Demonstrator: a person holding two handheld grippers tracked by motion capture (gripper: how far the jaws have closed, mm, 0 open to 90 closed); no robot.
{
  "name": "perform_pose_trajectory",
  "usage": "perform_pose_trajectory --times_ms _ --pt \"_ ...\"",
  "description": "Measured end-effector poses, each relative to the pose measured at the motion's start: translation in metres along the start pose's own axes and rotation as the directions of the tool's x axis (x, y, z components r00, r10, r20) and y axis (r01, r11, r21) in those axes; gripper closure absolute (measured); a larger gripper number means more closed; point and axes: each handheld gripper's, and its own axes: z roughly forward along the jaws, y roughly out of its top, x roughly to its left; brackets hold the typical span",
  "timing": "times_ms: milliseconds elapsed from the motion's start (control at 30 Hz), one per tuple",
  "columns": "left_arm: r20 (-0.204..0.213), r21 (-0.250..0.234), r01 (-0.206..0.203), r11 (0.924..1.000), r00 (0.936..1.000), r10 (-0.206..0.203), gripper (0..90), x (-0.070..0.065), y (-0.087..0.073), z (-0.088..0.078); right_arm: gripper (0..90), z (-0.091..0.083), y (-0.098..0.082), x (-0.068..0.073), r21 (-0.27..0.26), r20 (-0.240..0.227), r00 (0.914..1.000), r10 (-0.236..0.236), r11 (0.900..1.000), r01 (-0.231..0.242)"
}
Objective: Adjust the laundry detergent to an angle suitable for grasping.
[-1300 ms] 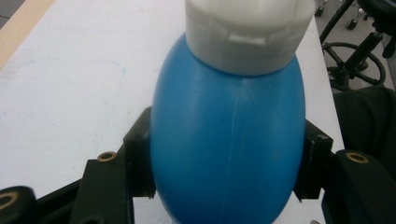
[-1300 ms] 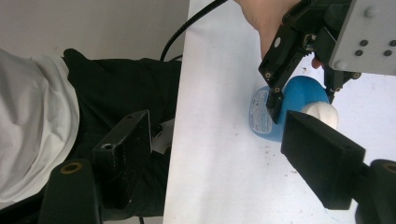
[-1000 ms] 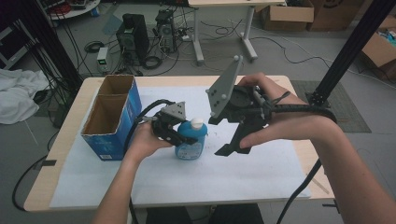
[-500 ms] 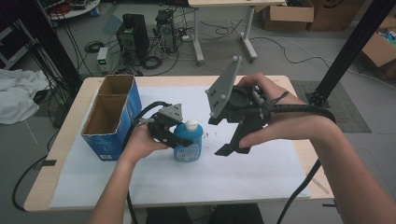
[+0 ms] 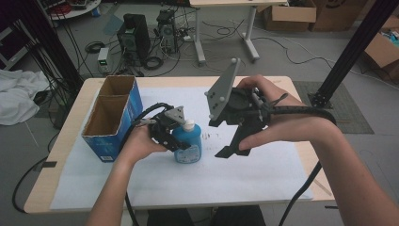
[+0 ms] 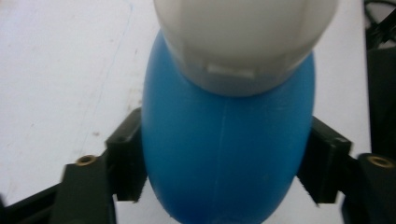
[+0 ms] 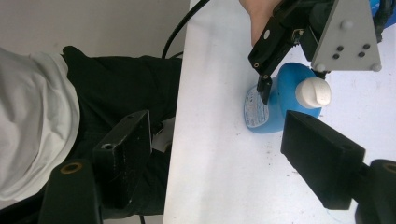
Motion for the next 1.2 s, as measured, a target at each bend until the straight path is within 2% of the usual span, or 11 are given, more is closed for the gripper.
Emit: perform_pose_trajectory --times_ms 200,333,467,567,800,900,1067,1200 --pt "-0.037 0.083 0.004 0.9966 0.9993 -0.001 19.1 -0.004 0.004 -0.013 24.3 -0.001 -0.002 0.0 0.003 -0.004 1.0 -0.002 1.0 0.002" --pt "-0.063 0.135 0.013 0.9908 0.998 -0.004 15.4 -0.004 0.006 -0.033 24.3 -0.002 -0.003 -0.001 -0.002 -0.002 1.0 -0.003 1.0 0.003" --pt "-0.103 0.163 0.03 0.9861 0.9946 -0.014 12.5 -0.003 0.01 -0.056 24.2 -0.002 -0.003 -0.001 -0.003 -0.006 1.0 -0.002 1.0 0.002" --pt "-0.134 0.183 0.043 0.9822 0.9908 -0.018 10.8 -0.001 0.013 -0.073 24.2 -0.001 -0.003 -0.001 -0.002 -0.01 0.9999 -0.004 1.0 0.004" --pt "-0.21 0.202 0.086 0.9756 0.9768 -0.043 7.4 0.011 0.021 -0.108 24.2 0.002 0.0 0.0 0.001 -0.016 0.9998 -0.016 1.0 0.016" --pt "-0.243 0.229 0.108 0.9675 0.9688 -0.051 5.9 0.018 0.024 -0.118 24.2 0.002 0.002 0.001 0.004 -0.018 0.9996 -0.021 1.0 0.021" --pt "-0.266 0.243 0.142 0.9596 0.961 -0.075 4.7 0.028 0.03 -0.134 24.2 0.002 0.004 0.003 0.002 -0.02 0.9994 -0.027 1.0 0.027" --pt "-0.276 0.249 0.151 0.9567 0.9578 -0.079 2.5 0.031 0.034 -0.141 24.2 0.003 0.005 0.004 0.003 -0.024 0.9993 -0.031 1.0 0.031"
